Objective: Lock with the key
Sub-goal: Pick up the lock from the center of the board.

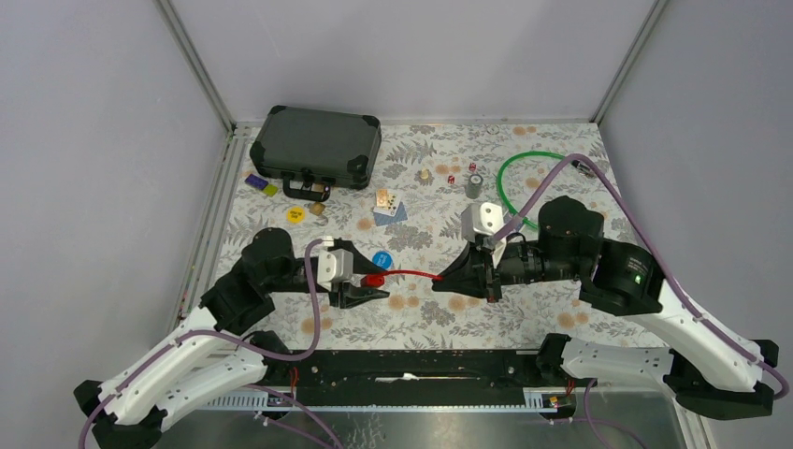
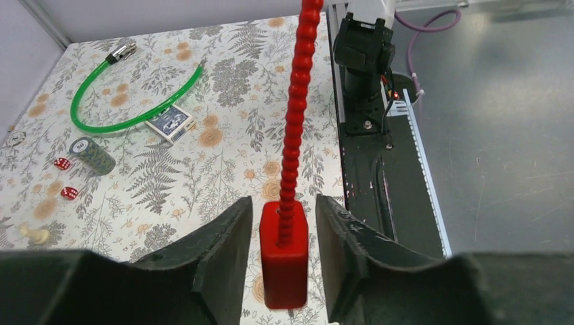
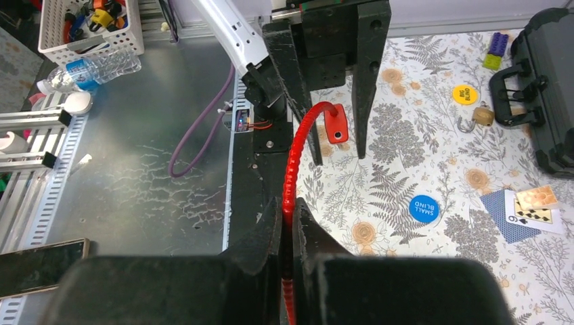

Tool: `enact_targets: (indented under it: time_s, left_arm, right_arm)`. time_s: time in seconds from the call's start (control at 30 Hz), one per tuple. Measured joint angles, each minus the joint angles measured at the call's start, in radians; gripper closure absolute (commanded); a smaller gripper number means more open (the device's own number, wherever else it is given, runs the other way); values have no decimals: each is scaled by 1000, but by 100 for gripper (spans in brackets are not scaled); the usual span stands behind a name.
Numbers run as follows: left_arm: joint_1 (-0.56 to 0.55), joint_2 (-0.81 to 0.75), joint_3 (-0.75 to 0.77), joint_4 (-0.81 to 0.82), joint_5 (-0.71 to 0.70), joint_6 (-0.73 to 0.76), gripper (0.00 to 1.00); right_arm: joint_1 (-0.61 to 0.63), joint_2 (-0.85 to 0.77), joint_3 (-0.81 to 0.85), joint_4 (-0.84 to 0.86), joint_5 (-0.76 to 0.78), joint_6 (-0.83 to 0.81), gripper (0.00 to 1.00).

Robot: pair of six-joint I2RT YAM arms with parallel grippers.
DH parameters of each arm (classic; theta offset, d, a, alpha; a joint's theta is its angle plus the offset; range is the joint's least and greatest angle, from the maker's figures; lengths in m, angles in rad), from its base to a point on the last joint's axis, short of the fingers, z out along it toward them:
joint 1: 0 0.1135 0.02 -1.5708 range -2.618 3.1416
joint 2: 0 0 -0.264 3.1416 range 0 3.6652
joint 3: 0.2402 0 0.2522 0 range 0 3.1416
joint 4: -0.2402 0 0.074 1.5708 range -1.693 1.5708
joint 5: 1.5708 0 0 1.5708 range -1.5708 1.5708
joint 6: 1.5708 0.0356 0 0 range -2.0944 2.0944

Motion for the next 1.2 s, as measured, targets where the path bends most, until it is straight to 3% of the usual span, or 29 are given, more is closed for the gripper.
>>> enact_targets:
  time_s: [0.3,0.47,0.5,0.7,0.93,1.2]
  left_arm:
    - [0,-13,-2,32,-6,-19,62]
    - [0,-13,-2,40,-8,-21,97]
    - [0,-13,-4,43,-9,-21,100]
    - [0,-11,-23,80,-10,-40,100]
    - [0,13,-57,196,-6,-152,100]
    - [0,105,-174,597,68,-460,100]
  right_arm:
    - [0,-29,0,0,32,0,100]
    - [0,-32,0,0,36,0,100]
    - [0,-33,0,0,36,0,100]
    - [0,-47,-20,27,61,-5,98]
    - [0,-180,-217,209,176,-67,100]
    - [0,-249,-404,508,289,-153,100]
